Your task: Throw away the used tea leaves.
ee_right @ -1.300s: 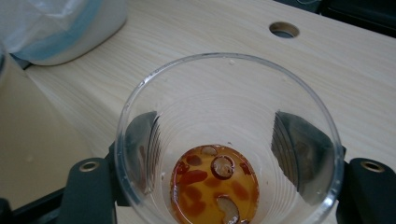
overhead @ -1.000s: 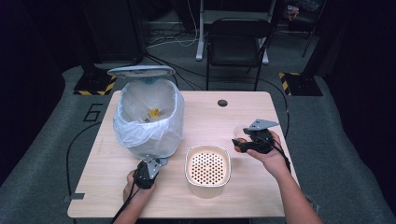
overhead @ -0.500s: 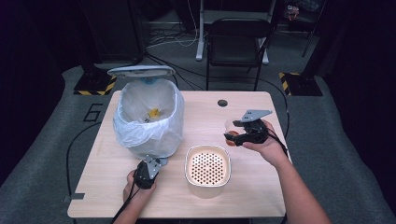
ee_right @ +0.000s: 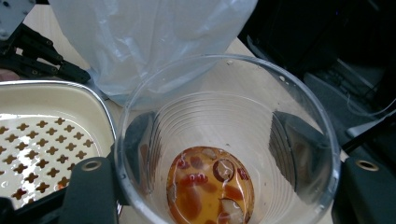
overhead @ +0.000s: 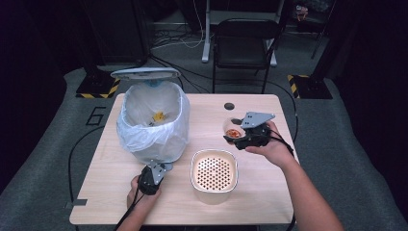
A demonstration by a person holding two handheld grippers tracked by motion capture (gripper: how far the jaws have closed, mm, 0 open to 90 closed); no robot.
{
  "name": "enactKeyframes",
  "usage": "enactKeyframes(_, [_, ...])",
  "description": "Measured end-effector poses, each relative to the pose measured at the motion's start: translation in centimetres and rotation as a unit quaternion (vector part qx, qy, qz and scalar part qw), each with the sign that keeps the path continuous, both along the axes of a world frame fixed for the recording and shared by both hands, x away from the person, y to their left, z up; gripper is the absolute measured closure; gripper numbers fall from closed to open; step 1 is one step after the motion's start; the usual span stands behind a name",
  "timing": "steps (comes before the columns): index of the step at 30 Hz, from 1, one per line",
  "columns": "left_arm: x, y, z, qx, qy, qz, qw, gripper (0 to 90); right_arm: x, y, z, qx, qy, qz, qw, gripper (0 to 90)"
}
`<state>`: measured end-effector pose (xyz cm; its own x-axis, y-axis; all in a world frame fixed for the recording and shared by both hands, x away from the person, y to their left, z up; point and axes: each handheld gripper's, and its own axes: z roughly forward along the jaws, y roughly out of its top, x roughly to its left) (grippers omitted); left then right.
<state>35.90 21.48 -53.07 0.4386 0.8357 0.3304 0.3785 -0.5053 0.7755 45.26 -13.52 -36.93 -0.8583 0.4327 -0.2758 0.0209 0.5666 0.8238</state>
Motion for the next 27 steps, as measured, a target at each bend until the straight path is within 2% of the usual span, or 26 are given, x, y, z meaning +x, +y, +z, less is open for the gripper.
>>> enactKeyframes(2, [0.0,0.0,0.0,-0.001,0.0,0.0,1.0,90.0,-0.3,0.3,0.2,-0.013,-0.023,0.016,0.9995,34.4])
enactKeyframes(7, [0.0,0.0,0.0,-0.001,0.0,0.0,1.0,90.0,-1.0,0.9,0.5,-0.035,-0.058,0.049,0.9965,35.4])
enactKeyframes(11, [0.0,0.0,0.0,-0.001,-0.001,0.0,1.0,90.0,-1.6,1.4,0.6,-0.039,-0.065,0.066,0.9949,36.3])
enactKeyframes(19, [0.0,0.0,0.0,0.0,0.0,0.0,1.0,90.0,-2.6,2.4,0.5,-0.058,-0.105,0.096,0.9881,38.2])
enactKeyframes(27, [0.0,0.0,0.0,-0.001,-0.001,0.0,1.0,90.0,-3.3,2.7,0.3,-0.058,-0.133,0.101,0.9843,40.5])
